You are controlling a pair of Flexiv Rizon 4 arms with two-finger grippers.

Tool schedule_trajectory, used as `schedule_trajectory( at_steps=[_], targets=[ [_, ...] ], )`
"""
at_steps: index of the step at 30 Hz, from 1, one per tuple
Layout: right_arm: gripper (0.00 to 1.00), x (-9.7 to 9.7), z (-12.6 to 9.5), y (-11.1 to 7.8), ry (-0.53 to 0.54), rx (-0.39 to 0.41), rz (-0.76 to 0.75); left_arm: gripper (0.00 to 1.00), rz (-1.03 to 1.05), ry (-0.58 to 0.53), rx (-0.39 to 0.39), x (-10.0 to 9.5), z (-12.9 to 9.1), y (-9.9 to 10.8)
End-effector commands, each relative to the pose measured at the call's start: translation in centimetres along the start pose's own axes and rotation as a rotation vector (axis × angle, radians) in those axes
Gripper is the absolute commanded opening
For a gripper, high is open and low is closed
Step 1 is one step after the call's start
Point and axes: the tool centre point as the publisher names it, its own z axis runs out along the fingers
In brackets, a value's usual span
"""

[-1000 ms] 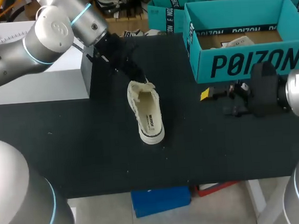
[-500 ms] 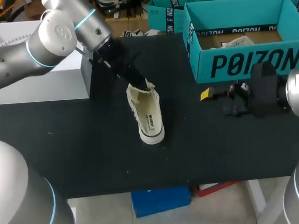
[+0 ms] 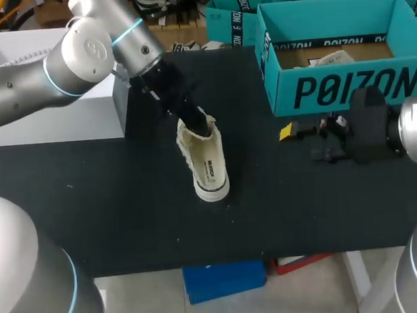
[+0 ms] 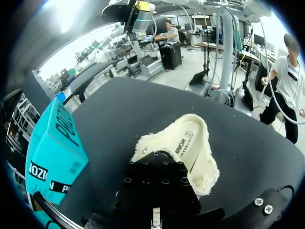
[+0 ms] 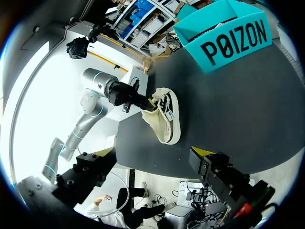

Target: Take the shoe out of the shoebox, open the shoe tongue, remove and reinsert the insole, then place the shoe into the shoebox

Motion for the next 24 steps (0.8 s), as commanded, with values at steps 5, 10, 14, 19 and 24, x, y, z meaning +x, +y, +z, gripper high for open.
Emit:
schedule_trajectory(
  at_steps=[5,10,14,19,24],
  targets=[
    [1.0,0.1,0.1,0.0,-0.001,0.001,0.0,0.0,-0.006,0.03,0.003,0.1,1.2,0.3],
    [1.0,0.1,0.1,0.0,-0.001,0.001,0.0,0.0,-0.006,0.037,0.006,-0.1,1.7,0.4],
    [1.0,0.1,0.1,0.0,-0.001,0.001,0.0,0.0,0.0,0.032,0.004,-0.5,2.0,0.4],
    [1.0,0.1,0.1,0.0,-0.001,0.001,0.0,0.2,0.028,-0.017,-0.014,-1.7,0.5,-0.2],
    [1.0,0.1,0.1,0.0,-0.001,0.001,0.0,0.0,0.055,-0.05,-0.045,-2.2,-2.3,-1.1]
  ],
)
